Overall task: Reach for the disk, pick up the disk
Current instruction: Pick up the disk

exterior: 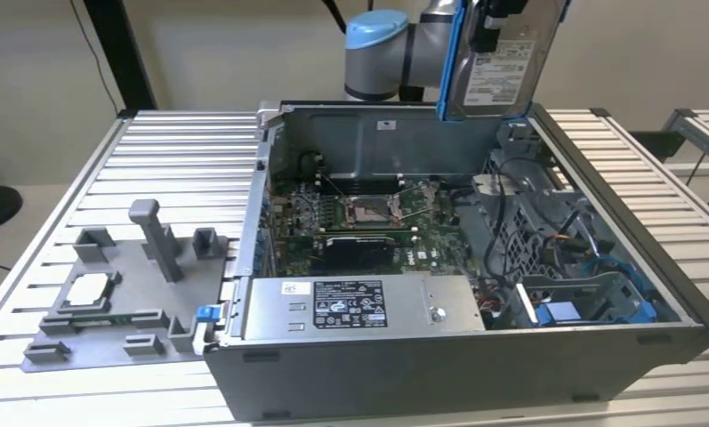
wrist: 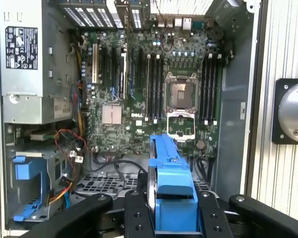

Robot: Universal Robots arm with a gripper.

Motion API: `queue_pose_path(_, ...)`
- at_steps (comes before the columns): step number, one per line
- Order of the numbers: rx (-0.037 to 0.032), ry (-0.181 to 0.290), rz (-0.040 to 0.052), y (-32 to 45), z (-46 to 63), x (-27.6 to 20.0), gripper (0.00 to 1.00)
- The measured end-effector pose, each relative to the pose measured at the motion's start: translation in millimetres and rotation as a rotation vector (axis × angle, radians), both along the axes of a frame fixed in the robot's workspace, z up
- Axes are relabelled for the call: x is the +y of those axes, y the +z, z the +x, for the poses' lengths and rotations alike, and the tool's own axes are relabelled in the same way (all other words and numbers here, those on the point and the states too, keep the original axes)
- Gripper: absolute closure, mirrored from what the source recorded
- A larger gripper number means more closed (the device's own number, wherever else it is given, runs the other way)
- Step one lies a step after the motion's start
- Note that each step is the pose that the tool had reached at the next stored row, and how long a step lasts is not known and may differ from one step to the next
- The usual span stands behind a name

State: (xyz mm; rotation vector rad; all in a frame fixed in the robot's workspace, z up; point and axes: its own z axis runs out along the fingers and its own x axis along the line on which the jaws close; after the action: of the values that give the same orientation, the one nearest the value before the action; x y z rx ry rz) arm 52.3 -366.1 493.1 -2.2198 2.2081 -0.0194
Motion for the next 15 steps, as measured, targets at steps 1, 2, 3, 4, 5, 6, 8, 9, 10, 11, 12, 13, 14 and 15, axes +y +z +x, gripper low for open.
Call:
queue_pose_path(1, 0.0, 0.0, 0.0, 0.0, 4.1, 0.0, 1.0)
queue_pose_path(2, 0.0, 0.0, -0.0001, 0.0, 8.1, 0.0, 1.0)
queue_pose_path(3, 0.0, 0.0, -0.0001, 0.0, 12.0, 0.0, 1.0)
queue_pose_path(4, 0.0, 0.0, 0.0, 0.0, 15.8, 0.0, 1.0)
queue_pose_path(5, 0.0, 0.0, -0.0001, 0.0, 19.6, 0.0, 1.0)
queue_pose_path(6, 0.0, 0.0, 0.0, 0.0, 23.3, 0.0, 1.0)
queue_pose_path(8, 0.0, 0.0, 0.0, 0.0, 30.3, 0.0, 1.0)
queue_pose_path(9, 0.0, 0.0, 0.0, 0.0, 33.4, 0.0, 1.0)
queue_pose_path(10, 0.0, 0.0, 0.0, 0.0, 36.3, 0.0, 1.0)
queue_pose_path(11, 0.0, 0.0, 0.0, 0.0, 38.9, 0.0, 1.0)
queue_pose_path(12, 0.0, 0.0, 0.0001, 0.0, 40.5, 0.0, 1.0)
queue_pose_path(13, -0.0001, 0.0, 0.0001, -0.1, 41.0, 0.1, 1.0)
queue_pose_path(14, 0.0, 0.0, 0.0, 0.0, 41.0, 0.1, 1.0)
queue_pose_path(15, 0.0, 0.0, 0.0, 0.0, 41.0, 0.0, 1.0)
